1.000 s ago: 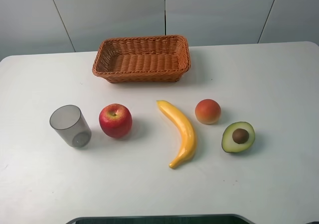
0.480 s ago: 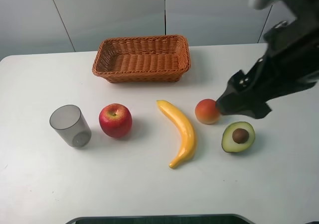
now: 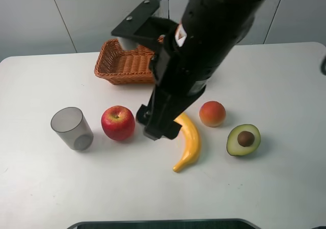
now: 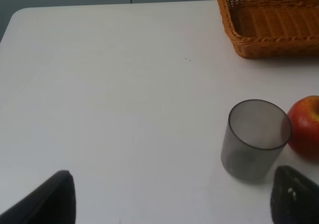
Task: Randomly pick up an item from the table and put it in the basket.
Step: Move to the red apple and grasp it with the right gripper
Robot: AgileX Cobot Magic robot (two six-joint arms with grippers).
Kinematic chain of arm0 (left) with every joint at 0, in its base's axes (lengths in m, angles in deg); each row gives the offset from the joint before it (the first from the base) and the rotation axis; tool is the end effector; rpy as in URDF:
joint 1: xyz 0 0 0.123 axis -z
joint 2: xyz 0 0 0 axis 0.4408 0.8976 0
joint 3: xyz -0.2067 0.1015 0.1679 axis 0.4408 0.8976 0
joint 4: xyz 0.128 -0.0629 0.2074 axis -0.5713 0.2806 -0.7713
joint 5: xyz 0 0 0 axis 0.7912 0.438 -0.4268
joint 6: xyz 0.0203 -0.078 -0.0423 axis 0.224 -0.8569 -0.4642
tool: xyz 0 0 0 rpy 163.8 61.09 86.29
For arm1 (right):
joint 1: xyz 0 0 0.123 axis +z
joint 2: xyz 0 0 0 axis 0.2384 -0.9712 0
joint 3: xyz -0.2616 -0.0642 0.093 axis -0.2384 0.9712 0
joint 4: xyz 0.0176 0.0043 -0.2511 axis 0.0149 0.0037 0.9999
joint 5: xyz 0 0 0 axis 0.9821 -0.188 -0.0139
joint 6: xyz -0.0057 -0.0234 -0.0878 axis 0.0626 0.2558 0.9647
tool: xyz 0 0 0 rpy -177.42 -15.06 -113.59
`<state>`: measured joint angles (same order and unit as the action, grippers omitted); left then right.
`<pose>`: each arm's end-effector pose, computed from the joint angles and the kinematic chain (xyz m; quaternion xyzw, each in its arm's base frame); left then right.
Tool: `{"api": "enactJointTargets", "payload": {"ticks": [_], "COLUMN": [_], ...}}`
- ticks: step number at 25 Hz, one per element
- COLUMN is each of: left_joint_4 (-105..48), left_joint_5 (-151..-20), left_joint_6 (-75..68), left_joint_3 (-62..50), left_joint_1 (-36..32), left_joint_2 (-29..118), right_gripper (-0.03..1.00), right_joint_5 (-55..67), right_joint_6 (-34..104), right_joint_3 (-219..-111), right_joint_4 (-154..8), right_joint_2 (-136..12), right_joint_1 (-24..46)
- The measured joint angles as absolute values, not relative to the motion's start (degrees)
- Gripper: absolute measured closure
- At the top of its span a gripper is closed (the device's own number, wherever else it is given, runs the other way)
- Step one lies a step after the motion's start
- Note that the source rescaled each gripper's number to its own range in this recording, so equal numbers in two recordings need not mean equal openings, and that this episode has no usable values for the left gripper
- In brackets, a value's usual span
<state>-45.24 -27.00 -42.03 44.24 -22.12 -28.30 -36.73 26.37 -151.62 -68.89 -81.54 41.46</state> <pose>-0.0076 0.0049 0.2794 -0.0049 0.8563 -0.0110 0.5164 0.1800 0.2671 0.2479 -0.5477 0.8222 0.0789 0.1335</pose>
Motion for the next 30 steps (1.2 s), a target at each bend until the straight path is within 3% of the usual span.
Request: {"api": "enactJointTargets", "payload": {"ticks": [15, 30], "left_joint_4": [-45.2, -45.2], "left_joint_5": [-27.0, -27.0], "left_joint_6": [-42.0, -42.0], "left_joint_3": [44.2, 44.2], "left_joint_1": [-22.1, -22.1], "left_joint_2": [-28.3, -28.3], "right_gripper": [-0.03, -0.03], "right_joint_5": [-26.6, -20.8], "right_joint_6": [34.7, 36.5], "right_joint_3": [-165.8, -167.2], "right_joint_4": [-70.0, -72.2], "right_joint_2": [-101.8, -108.4], "right_joint_1": [43.2, 41.7]}}
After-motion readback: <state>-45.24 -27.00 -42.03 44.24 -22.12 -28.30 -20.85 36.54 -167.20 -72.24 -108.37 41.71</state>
